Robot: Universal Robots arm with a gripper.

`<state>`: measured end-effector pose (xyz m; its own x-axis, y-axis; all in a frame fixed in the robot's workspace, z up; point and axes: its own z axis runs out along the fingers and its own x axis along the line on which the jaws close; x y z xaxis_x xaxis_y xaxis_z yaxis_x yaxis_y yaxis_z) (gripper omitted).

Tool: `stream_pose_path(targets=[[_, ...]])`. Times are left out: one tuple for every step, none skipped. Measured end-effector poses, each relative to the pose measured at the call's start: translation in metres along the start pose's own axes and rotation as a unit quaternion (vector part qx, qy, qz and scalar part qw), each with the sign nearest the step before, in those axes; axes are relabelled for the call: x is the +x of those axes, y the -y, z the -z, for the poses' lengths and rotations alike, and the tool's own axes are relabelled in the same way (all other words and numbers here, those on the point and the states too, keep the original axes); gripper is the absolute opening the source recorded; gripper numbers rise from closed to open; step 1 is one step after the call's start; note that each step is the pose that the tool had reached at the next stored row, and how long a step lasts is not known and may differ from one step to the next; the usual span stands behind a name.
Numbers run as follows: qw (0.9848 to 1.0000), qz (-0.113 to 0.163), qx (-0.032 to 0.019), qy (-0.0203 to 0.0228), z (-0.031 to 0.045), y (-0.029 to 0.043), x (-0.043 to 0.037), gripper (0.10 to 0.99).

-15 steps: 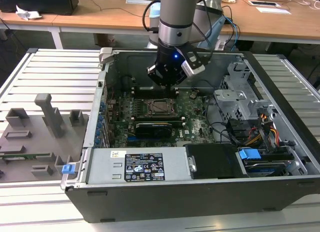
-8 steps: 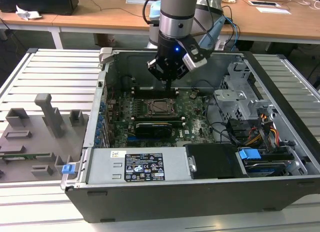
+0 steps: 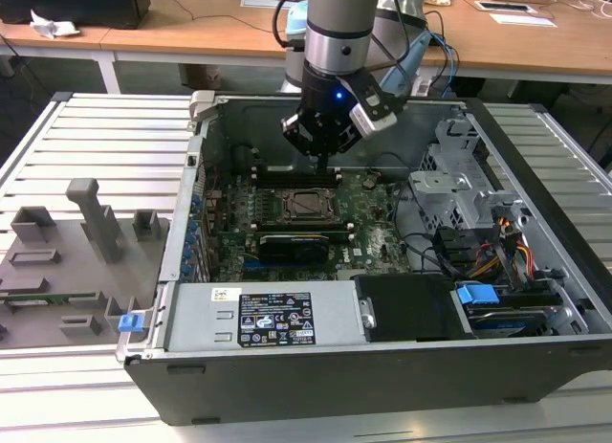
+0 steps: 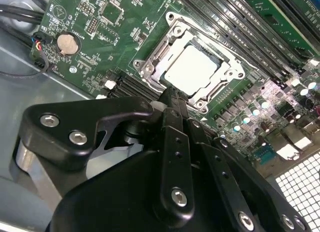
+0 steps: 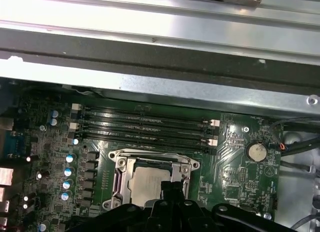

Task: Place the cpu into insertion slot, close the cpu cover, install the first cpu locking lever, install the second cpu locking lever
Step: 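Install the second cpu locking lever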

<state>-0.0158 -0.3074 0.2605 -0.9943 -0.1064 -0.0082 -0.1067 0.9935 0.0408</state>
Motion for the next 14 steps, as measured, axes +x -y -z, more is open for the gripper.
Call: stream_pose_path(targets=[[1.0, 0.0, 0.0, 0.0, 0.0, 0.0003, 0.0, 0.106], [1.0, 0.0, 0.0, 0.0, 0.0, 0.0008, 0.0001, 0.106], [1.0, 0.0, 0.0, 0.0, 0.0, 0.0013, 0.0001, 0.106], [1.0, 0.0, 0.0, 0.0, 0.0, 0.0017, 0.0002, 0.106], [1.0, 0.0, 0.0, 0.0, 0.0001, 0.0019, 0.0002, 0.106], [1.0, 0.0, 0.0, 0.0, 0.0001, 0.0023, 0.0002, 0.106], [1.0, 0.0, 0.0, 0.0, 0.0001, 0.0025, 0.0003, 0.106], [1.0, 0.0, 0.0, 0.0, 0.0001, 0.0029, 0.0003, 0.106], [1.0, 0.0, 0.0, 0.0, 0.0001, 0.0032, 0.0003, 0.106], [1.0, 0.0, 0.0, 0.0, 0.0001, 0.0035, 0.0004, 0.106], [1.0, 0.0, 0.0, 0.0, 0.0002, 0.0037, 0.0004, 0.106], [1.0, 0.0, 0.0, 0.0, 0.0002, 0.0041, 0.0004, 0.106], [1.0, 0.0, 0.0, 0.0, 0.0002, 0.0045, 0.0005, 0.106], [1.0, 0.0, 0.0, 0.0, 0.0002, 0.0047, 0.0005, 0.106]])
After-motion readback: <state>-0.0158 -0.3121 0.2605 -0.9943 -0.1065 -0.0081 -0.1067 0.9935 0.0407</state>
